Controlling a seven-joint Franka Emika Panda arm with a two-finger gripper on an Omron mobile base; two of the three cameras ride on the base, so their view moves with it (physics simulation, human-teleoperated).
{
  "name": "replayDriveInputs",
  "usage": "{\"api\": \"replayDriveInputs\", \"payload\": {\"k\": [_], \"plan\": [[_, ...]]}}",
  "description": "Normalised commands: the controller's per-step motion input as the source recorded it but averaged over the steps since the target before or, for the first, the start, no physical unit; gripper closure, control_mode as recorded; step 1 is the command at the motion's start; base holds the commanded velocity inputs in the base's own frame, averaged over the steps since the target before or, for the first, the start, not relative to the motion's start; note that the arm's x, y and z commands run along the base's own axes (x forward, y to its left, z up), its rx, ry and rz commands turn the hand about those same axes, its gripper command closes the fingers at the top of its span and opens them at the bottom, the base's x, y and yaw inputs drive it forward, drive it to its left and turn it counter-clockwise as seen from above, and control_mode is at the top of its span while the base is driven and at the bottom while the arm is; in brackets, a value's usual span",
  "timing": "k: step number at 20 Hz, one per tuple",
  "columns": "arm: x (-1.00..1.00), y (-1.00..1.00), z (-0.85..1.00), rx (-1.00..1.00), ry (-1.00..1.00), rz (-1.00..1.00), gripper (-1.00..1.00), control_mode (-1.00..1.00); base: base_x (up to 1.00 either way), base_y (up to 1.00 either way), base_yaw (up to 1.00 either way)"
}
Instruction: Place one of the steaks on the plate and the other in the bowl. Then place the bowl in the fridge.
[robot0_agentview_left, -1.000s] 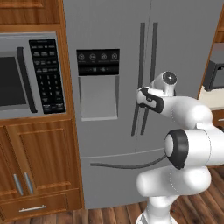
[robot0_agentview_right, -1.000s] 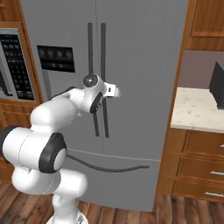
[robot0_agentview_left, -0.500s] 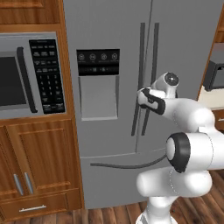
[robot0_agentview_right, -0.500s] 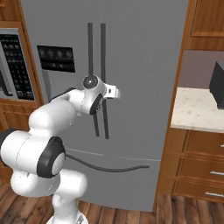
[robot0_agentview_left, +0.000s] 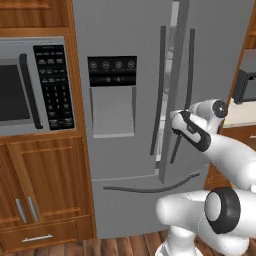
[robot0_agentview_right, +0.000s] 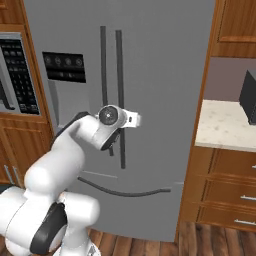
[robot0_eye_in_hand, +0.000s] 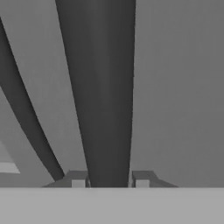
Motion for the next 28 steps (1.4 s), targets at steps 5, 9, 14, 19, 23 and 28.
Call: {"api": "replayDriveInputs", "payload": {"k": [5, 9, 14, 19, 23, 28], "plan": [[-0.72, -0.77, 0.50, 0.20, -0.07, 0.12, 1.00, -1.00, 0.00, 0.00, 0.00], [-0.83, -0.74, 0.54, 0.15, 0.00, 0.13, 1.00, -1.00, 0.00, 0.00, 0.00], [-0.84, -0.69, 0.45, 0.09, 0.00, 0.09, 1.00, -1.00, 0.00, 0.00, 0.00], [-0.84, -0.78, 0.31, 0.10, 0.00, 0.07, 1.00, -1.00, 0.00, 0.00, 0.00], [-0.22, -0.13, 0.00, 0.00, 0.01, 0.02, 1.00, -1.00, 0.00, 0.00, 0.00], [-0.04, 0.13, 0.00, 0.00, 0.00, 0.07, -1.00, -1.00, 0.00, 0.00, 0.00]]}}
